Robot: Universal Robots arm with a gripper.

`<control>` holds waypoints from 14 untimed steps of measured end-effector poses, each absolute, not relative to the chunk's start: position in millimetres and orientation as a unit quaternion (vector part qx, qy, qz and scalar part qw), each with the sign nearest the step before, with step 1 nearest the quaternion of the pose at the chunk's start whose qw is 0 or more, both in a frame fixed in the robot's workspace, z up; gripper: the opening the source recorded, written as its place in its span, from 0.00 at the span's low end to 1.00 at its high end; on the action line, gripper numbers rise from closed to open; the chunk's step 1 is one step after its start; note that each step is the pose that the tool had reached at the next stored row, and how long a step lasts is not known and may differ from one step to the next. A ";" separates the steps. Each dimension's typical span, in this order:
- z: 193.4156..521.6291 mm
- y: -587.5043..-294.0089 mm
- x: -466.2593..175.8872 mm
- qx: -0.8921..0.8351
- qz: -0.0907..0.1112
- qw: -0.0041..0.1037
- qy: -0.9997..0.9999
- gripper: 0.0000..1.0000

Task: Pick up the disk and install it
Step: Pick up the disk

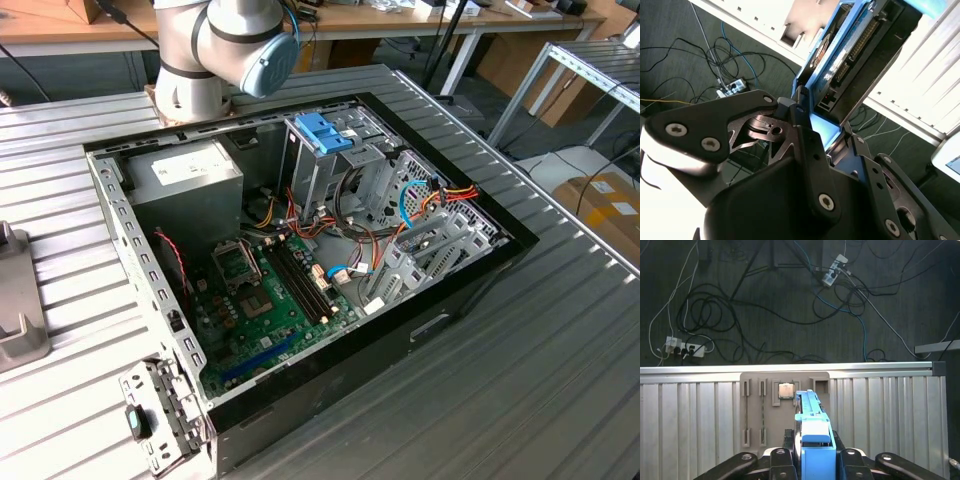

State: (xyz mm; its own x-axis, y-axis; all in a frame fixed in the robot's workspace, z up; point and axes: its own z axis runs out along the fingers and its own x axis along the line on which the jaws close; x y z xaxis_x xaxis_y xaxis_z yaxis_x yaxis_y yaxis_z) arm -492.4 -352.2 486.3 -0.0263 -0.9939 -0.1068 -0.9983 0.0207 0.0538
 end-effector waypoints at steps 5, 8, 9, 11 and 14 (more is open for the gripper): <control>486.3 -352.4 -492.4 -0.697 0.057 0.019 0.714 0.37; 487.0 -352.4 -492.4 -0.697 0.057 0.019 0.714 0.37; 487.7 -352.4 -492.4 -0.697 0.057 0.019 0.714 0.37; 490.3 -352.4 -492.4 -0.697 0.057 0.019 0.714 0.37; 493.7 -352.4 -492.4 -0.697 0.057 0.019 0.714 0.37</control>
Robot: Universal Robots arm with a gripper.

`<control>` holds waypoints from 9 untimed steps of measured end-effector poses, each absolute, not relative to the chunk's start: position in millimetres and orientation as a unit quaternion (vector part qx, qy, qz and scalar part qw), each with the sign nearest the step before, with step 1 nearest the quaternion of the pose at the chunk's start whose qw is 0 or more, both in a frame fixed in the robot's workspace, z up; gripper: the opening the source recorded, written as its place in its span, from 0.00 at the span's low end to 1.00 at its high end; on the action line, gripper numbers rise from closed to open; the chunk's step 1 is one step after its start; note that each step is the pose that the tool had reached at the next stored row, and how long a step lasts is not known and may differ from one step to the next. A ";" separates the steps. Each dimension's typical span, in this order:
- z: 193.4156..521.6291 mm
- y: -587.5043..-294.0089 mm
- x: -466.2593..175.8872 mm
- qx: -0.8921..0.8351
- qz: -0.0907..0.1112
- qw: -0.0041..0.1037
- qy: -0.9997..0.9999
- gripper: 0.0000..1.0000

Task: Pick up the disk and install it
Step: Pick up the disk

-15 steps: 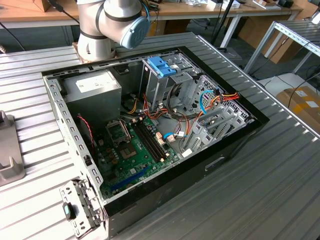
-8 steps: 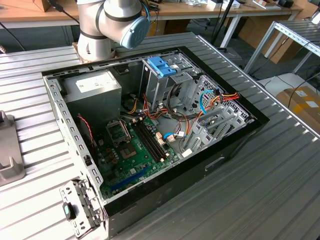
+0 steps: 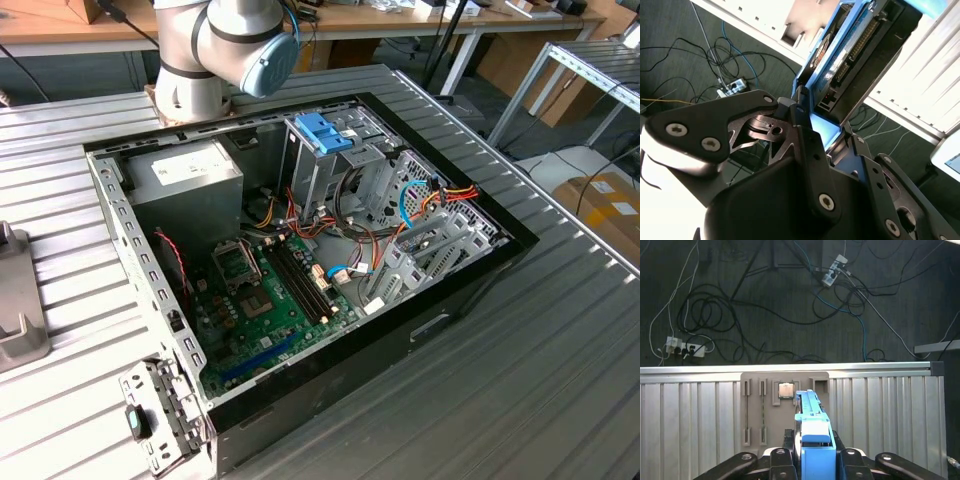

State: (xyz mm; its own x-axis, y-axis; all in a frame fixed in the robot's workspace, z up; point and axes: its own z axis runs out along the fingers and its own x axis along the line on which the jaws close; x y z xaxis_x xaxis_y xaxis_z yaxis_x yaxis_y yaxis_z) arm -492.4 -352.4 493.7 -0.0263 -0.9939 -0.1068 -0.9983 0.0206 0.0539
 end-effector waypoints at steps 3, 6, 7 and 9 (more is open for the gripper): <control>497.4 -352.4 -492.4 -0.697 0.057 0.020 0.714 0.37; 501.0 -352.4 -492.4 -0.697 0.057 0.020 0.714 0.37; 502.0 -352.4 -492.4 -0.697 0.057 0.020 0.714 0.37; 504.5 -352.4 -492.4 -0.697 0.057 0.020 0.714 0.37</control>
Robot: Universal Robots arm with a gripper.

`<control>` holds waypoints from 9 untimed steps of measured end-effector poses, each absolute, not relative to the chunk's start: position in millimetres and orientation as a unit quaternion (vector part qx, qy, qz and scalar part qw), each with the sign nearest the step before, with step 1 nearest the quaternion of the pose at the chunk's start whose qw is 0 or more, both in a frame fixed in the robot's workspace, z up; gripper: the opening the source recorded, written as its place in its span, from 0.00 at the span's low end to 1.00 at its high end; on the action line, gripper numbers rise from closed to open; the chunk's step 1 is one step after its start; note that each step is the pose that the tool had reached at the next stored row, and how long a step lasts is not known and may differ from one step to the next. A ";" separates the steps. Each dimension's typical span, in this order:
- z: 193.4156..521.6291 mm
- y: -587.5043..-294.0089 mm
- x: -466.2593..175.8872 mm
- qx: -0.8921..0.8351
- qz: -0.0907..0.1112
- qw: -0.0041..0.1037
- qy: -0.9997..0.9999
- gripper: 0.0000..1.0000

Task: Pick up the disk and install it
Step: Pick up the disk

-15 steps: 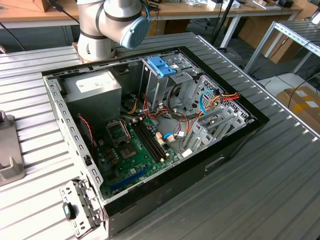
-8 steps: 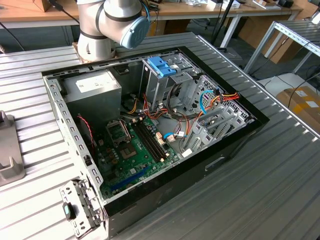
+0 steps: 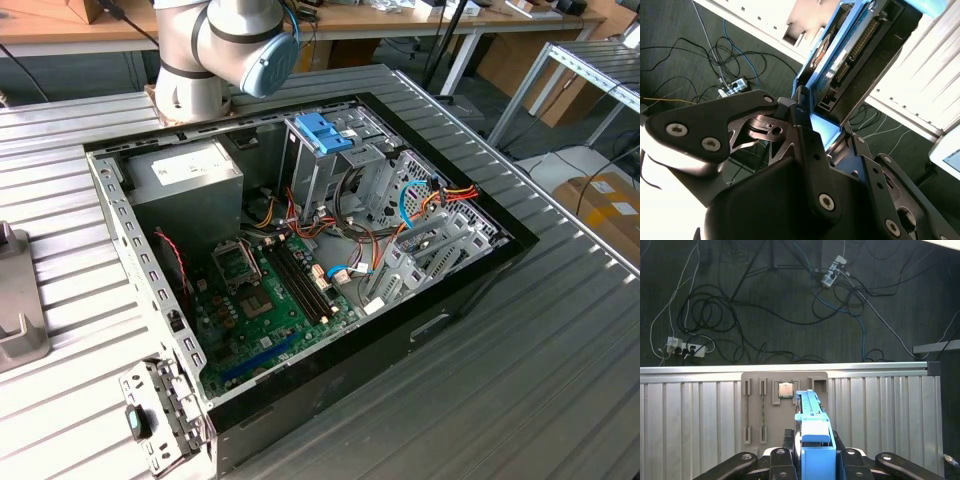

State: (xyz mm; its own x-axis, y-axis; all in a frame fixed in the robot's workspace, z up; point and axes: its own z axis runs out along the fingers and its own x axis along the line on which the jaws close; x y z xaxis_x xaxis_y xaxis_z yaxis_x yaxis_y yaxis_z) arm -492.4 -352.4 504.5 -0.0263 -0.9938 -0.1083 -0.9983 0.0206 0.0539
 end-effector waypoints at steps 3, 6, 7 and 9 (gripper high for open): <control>509.0 -352.5 -492.4 -0.697 0.058 0.020 0.714 0.37; 509.3 -352.5 -492.4 -0.697 0.058 0.020 0.714 0.37; 509.4 -352.5 -492.4 -0.697 0.058 0.020 0.714 0.37; 509.4 -352.6 -492.4 -0.697 0.058 0.020 0.714 0.37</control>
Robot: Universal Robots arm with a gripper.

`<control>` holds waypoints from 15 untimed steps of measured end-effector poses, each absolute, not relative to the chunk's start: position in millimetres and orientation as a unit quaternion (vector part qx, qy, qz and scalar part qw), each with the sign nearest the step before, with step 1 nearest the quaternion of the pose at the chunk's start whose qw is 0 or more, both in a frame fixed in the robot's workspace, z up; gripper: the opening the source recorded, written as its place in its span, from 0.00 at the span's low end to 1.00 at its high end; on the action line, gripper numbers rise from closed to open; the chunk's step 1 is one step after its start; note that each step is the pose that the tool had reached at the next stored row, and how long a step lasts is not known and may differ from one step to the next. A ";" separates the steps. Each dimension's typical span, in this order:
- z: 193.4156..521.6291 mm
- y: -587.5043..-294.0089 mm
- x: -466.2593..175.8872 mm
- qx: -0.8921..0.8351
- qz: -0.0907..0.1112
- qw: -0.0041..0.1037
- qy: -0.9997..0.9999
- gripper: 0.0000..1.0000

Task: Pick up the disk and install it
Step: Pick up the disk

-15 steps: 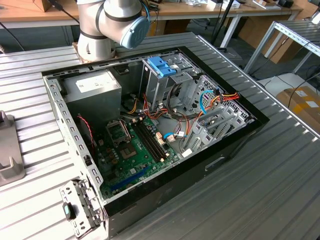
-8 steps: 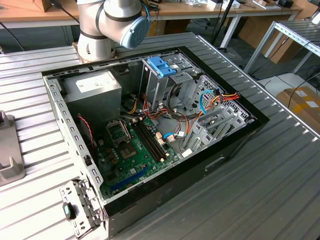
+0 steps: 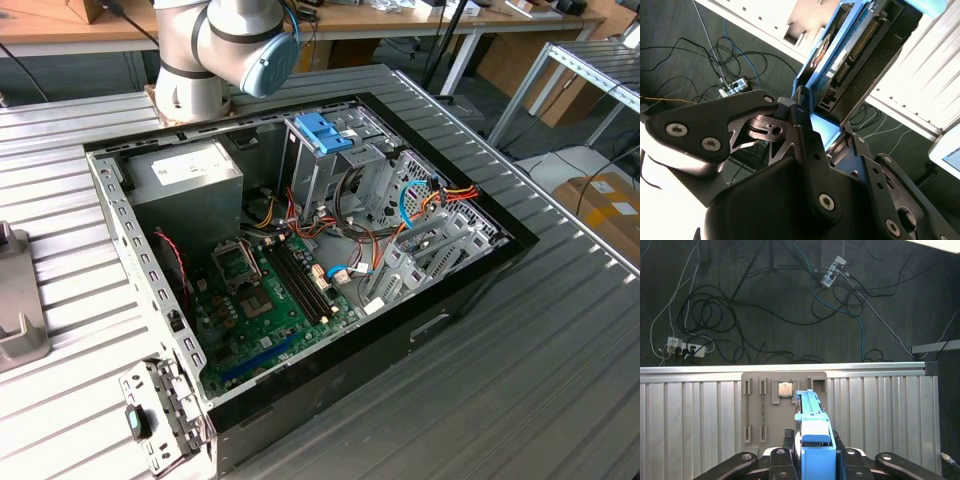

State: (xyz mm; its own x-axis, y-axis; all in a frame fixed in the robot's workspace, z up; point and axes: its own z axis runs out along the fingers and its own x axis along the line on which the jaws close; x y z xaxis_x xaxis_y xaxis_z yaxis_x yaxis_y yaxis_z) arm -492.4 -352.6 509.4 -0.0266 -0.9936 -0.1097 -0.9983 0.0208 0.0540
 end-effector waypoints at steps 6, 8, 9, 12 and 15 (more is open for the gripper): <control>509.3 -354.9 -490.8 -0.697 0.057 0.020 0.715 0.37; 509.3 -355.7 -489.7 -0.697 0.057 0.020 0.715 0.37; 509.3 -355.9 -489.2 -0.697 0.057 0.020 0.715 0.37; 509.2 -356.9 -484.4 -0.697 0.056 0.019 0.715 0.37; 509.2 -357.1 -482.4 -0.697 0.056 0.019 0.715 0.37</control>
State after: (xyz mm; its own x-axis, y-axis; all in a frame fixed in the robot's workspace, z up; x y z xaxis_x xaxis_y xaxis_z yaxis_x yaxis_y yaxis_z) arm -482.4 -357.1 509.2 -0.0289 -0.9941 -0.1050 -0.9983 0.0234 0.0539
